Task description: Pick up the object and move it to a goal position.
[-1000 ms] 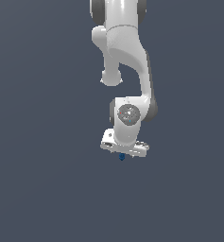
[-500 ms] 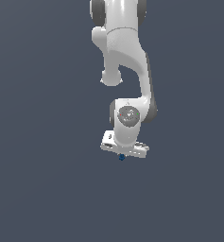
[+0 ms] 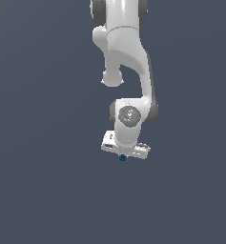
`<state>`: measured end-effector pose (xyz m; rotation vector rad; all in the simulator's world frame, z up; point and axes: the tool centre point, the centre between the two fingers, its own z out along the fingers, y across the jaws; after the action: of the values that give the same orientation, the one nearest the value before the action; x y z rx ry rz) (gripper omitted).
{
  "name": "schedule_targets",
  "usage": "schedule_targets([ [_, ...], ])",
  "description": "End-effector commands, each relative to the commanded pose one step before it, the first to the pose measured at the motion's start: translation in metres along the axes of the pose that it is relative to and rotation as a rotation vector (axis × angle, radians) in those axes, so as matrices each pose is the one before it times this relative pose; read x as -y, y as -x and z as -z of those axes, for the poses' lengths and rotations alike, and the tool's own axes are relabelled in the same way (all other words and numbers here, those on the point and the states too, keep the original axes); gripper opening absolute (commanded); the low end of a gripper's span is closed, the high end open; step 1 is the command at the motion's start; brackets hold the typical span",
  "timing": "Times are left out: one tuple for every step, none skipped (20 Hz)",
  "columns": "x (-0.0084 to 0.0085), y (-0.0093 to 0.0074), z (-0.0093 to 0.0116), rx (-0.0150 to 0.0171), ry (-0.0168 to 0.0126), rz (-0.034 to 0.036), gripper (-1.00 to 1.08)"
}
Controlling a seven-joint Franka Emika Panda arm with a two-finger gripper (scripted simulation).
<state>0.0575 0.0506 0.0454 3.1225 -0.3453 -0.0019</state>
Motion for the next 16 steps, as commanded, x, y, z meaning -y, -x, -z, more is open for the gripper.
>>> schedule_targets([
  [-0.00288, 0.00026, 0.00559, -0.00109, -0.00021, -0.00039, -1.00],
  [-0.00169, 0.00043, 0.00311, 0.00000, 0.00000, 0.00000, -1.00],
  [-0.00196, 0.00050, 0.00361, 0.00000, 0.00000, 0.00000, -1.00],
  [-0.00224, 0.00057, 0.00412, 0.00000, 0.00000, 0.00000, -1.00],
  [-0.00252, 0.00064, 0.00464, 0.00000, 0.00000, 0.00000, -1.00],
  [-0.00292, 0.00068, 0.00524, 0.00003, -0.00047, -0.00013, -1.00],
  [-0.00310, 0.00078, 0.00572, 0.00000, 0.00000, 0.00000, -1.00],
  [-0.00340, 0.00085, 0.00629, 0.00000, 0.00000, 0.00000, -1.00],
  [-0.00371, 0.00093, 0.00687, 0.00000, 0.00000, 0.00000, -1.00],
  [-0.00403, 0.00100, 0.00748, 0.00000, 0.00000, 0.00000, -1.00],
  [-0.00437, 0.00108, 0.00811, 0.00000, 0.00000, 0.00000, -1.00],
  [-0.00488, 0.00112, 0.00873, 0.00014, -0.00043, -0.00019, -1.00],
  [-0.00503, 0.00124, 0.00936, 0.00000, 0.00000, 0.00000, -1.00],
  [-0.00531, 0.00130, 0.00991, 0.00000, 0.00000, 0.00000, -1.00],
  [-0.00557, 0.00136, 0.01040, 0.00000, 0.00000, 0.00000, -1.00],
  [-0.00605, 0.00134, 0.01084, 0.00016, -0.00062, -0.00026, -1.00],
])
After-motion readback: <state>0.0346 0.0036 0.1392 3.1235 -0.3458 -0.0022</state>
